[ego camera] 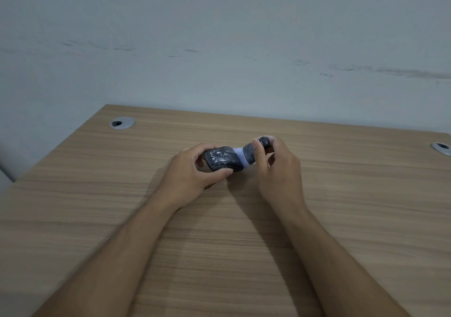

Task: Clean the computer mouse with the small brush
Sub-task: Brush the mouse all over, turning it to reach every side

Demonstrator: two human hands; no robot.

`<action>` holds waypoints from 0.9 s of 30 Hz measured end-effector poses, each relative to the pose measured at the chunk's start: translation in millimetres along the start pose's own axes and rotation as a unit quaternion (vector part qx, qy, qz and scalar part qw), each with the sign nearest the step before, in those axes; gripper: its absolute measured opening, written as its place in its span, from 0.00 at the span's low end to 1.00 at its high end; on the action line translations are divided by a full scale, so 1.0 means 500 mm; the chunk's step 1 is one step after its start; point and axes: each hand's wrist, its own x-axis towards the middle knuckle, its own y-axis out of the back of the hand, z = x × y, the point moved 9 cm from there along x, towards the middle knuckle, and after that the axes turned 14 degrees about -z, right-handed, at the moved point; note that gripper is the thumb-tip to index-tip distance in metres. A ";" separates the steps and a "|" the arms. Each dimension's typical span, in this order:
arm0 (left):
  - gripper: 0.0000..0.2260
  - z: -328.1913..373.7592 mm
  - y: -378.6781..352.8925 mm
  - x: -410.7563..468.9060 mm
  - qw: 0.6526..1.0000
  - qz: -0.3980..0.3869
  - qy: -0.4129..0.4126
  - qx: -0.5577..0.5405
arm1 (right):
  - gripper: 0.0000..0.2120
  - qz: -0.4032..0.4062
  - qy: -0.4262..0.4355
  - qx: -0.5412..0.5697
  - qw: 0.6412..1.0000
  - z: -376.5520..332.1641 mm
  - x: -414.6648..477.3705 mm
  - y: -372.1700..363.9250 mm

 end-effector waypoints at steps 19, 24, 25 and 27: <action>0.22 0.017 0.003 -0.006 1.000 0.011 0.003 -0.021 | 0.07 0.039 0.012 0.025 0.999 -0.021 -0.011 0.038; 0.19 0.013 0.007 -0.006 0.998 0.017 0.010 -0.054 | 0.05 0.017 0.034 0.007 0.999 -0.037 -0.022 0.017; 0.19 0.012 0.008 -0.007 0.998 0.015 0.011 -0.067 | 0.05 0.012 0.017 0.002 1.000 -0.022 -0.019 0.015; 0.18 0.012 0.007 -0.010 0.995 0.010 0.013 -0.097 | 0.06 -0.004 -0.010 -0.005 1.000 0.005 -0.011 0.015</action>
